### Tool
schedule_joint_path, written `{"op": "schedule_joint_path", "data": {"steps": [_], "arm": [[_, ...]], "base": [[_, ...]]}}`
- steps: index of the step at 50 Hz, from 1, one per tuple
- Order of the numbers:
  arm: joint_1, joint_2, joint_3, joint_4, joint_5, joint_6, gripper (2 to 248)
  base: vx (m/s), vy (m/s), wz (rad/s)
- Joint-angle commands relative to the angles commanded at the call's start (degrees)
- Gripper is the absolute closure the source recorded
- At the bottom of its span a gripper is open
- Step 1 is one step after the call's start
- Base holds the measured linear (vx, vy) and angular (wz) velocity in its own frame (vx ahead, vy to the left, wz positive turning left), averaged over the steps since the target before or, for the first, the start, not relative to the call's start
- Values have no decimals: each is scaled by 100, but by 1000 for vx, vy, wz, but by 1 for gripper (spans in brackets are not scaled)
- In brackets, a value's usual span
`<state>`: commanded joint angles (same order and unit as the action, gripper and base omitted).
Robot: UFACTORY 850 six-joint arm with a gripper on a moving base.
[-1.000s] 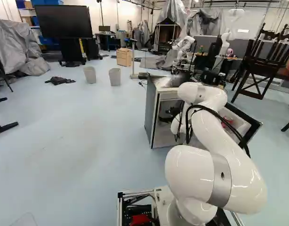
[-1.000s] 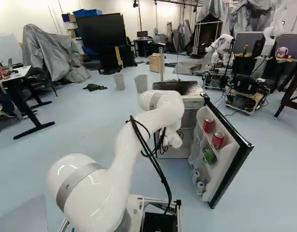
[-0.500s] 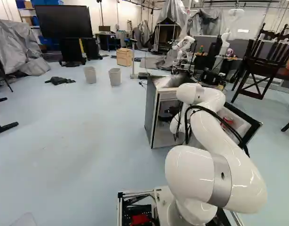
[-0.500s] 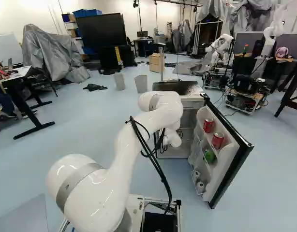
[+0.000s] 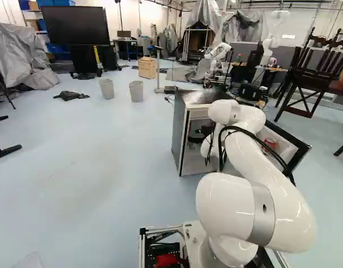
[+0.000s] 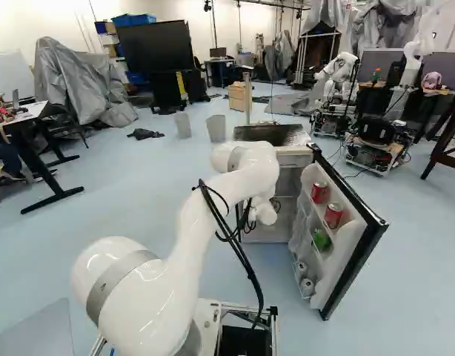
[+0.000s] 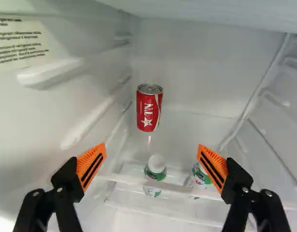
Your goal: Grab a drink from the fridge
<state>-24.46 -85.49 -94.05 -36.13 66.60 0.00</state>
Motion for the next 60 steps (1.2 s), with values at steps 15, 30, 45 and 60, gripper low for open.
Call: {"op": "schedule_joint_path", "data": {"steps": [15,30,45,60], "arm": [[26,-117,-218,40,0,0,3],[51,-235,-436,40,0,0,3],[74,-351,-649,40,0,0,3],[95,-467,-862,40,0,0,3]], "base": [[0,0,0],[0,0,0],[0,0,0],[0,0,0]]}}
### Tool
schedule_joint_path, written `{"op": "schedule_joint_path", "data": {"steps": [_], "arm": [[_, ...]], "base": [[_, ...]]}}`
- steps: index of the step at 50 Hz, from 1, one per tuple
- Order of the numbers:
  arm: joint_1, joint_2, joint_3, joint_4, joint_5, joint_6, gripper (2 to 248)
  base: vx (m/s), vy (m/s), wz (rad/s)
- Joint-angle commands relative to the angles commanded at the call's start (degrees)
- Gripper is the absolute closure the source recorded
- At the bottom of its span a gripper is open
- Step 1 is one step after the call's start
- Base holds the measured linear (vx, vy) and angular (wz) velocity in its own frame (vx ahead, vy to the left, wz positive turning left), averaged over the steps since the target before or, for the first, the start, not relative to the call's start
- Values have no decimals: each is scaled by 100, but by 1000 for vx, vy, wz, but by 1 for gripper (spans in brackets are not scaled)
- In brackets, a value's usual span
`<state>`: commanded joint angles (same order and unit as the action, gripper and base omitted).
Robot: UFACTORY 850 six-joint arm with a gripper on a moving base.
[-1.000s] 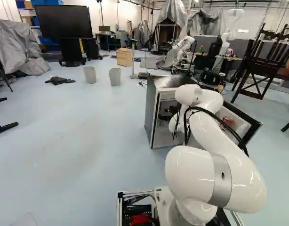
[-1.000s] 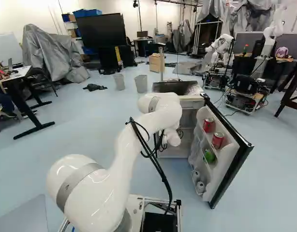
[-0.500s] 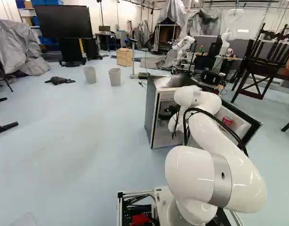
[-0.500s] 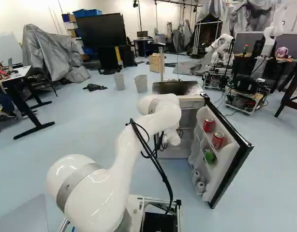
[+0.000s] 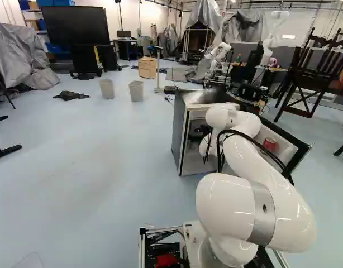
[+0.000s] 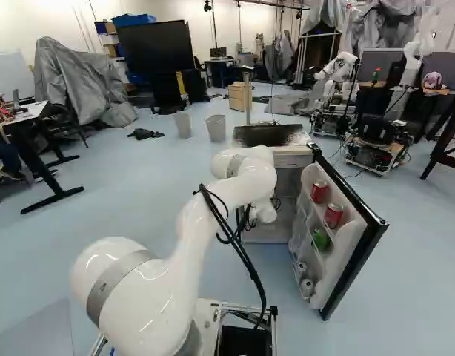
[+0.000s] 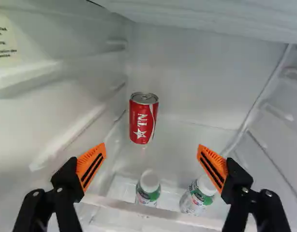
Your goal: Grab a drink from the fridge
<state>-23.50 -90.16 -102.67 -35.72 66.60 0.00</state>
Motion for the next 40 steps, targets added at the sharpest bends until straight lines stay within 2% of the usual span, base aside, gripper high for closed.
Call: {"op": "schedule_joint_path", "data": {"steps": [40], "arm": [[56,-344,-621,0,0,0,3]], "base": [[0,0,0]]}}
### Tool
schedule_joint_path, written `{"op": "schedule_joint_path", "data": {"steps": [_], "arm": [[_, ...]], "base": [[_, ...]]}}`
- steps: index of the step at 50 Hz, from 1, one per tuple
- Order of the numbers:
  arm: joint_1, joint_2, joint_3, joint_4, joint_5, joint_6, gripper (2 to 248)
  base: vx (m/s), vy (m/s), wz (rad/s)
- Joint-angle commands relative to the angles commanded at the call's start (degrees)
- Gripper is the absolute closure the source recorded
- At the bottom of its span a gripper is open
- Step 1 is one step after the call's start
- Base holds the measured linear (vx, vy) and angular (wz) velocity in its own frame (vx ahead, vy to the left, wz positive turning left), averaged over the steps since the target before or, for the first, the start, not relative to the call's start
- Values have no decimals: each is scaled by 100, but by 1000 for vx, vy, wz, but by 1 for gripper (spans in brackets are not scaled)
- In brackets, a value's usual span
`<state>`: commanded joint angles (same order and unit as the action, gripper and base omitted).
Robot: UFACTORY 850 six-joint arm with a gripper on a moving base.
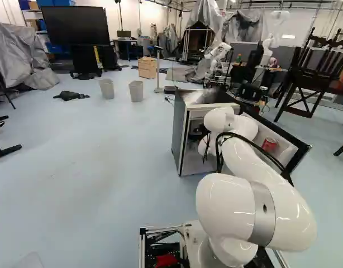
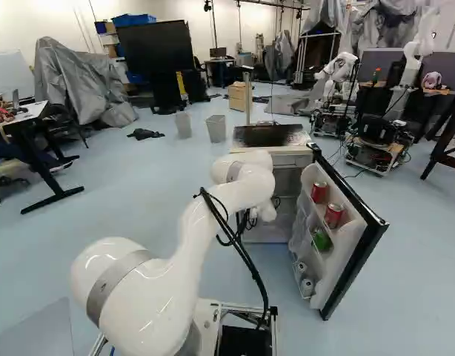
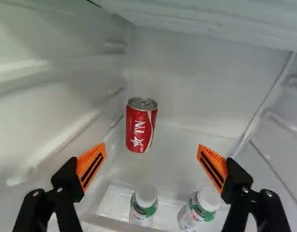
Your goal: Grab a drink from the fridge
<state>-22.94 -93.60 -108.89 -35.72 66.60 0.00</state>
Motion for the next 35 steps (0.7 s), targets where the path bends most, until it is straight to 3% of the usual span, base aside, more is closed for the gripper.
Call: {"op": "schedule_joint_path", "data": {"steps": [30,35], "arm": [[24,-172,-307,0,0,0,3],[24,-173,-308,0,0,140,3]], "base": [[0,0,0],[0,0,0]]}}
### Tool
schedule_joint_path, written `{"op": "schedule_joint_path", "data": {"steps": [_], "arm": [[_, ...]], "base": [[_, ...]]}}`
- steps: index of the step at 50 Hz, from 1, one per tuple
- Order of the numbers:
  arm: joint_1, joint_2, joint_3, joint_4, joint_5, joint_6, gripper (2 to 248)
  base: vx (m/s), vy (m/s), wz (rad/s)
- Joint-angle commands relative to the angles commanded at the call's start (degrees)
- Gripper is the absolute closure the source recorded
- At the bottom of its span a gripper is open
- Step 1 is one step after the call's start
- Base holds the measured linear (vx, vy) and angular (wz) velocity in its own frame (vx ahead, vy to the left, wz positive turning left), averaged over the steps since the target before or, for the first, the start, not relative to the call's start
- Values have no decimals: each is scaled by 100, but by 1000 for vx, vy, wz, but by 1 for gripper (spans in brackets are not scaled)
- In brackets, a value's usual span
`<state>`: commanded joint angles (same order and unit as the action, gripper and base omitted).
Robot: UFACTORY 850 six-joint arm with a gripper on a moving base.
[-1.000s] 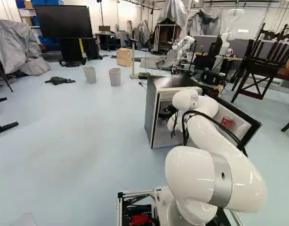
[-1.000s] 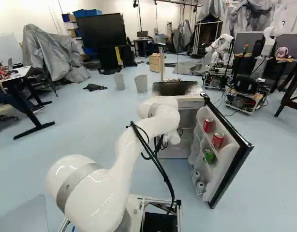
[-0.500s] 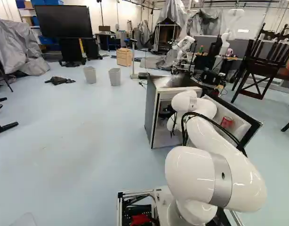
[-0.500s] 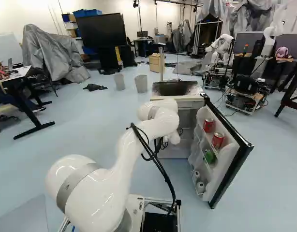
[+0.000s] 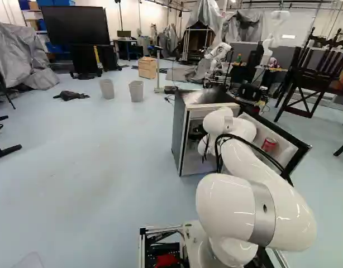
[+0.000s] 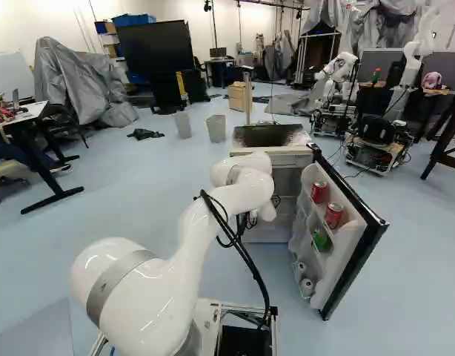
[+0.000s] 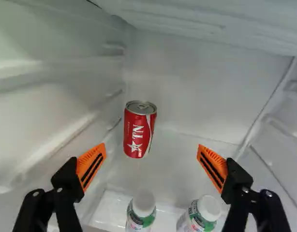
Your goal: Grab a drink from the fridge
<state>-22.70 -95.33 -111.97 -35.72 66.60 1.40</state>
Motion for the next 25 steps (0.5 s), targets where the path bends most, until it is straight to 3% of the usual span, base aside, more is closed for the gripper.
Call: {"op": "schedule_joint_path", "data": {"steps": [8,25], "arm": [[0,0,0,0,0,277,3],[2,-13,-22,0,0,338,3]], "base": [[0,0,0],[0,0,0]]}}
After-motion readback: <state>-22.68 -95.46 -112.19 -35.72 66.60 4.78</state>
